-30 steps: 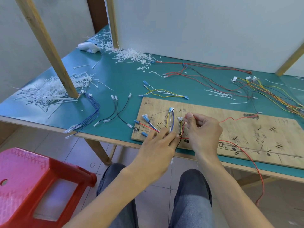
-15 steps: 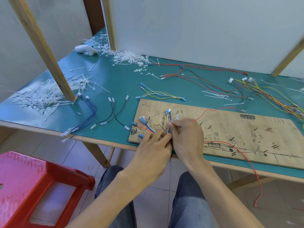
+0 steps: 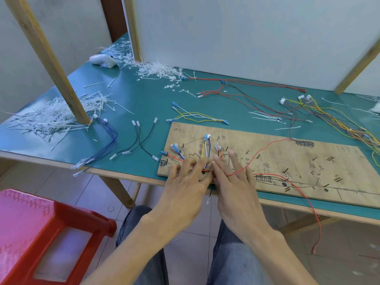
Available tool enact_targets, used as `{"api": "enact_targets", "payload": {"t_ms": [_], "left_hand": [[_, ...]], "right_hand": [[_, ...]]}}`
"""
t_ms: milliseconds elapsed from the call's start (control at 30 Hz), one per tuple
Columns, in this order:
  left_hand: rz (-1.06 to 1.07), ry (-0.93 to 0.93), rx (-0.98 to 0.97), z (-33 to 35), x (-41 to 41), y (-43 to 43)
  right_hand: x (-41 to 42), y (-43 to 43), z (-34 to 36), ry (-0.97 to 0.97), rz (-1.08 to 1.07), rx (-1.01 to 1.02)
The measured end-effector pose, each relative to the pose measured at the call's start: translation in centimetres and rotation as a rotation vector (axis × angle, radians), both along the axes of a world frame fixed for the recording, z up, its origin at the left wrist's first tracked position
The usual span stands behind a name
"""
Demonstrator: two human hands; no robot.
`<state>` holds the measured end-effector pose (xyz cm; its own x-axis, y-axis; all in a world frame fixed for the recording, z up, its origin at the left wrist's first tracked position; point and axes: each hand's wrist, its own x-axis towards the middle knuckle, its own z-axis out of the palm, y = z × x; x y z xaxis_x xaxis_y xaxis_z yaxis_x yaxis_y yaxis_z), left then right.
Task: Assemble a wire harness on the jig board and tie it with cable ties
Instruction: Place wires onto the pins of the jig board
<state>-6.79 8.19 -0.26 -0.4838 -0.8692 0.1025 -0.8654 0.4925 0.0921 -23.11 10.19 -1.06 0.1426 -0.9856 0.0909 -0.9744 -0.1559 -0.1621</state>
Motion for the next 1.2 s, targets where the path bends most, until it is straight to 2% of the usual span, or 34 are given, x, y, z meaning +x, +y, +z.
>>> {"api": "enact_targets", "payload": {"t_ms": [233, 500, 1033, 1100, 1200], "left_hand": [[-0.043, -0.018, -0.016, 0.2, 0.2, -0.2], [-0.091, -0.008, -0.05, 0.4, 0.3, -0.4], [-0.233, -0.033, -0.024, 0.5, 0.8, -2.5], [-0.23, -0.045, -0.013, 0.3, 0.8, -2.4], [-0.207, -0.056, -0.015, -0.1, 0.5, -2.2]], "right_hand": [[0.0, 2.4, 0.0, 0.012, 0.042, 0.037], [-0.5, 3.6, -0.7, -0.011, 0.044, -0.098], [-2.6, 3.0, -1.3, 0.001, 0.086, -0.117], [-2.9, 3.2, -1.7, -0.073, 0.086, -0.135], [-3.7, 3.6, -1.5, -0.312, 0.071, -0.207]]}}
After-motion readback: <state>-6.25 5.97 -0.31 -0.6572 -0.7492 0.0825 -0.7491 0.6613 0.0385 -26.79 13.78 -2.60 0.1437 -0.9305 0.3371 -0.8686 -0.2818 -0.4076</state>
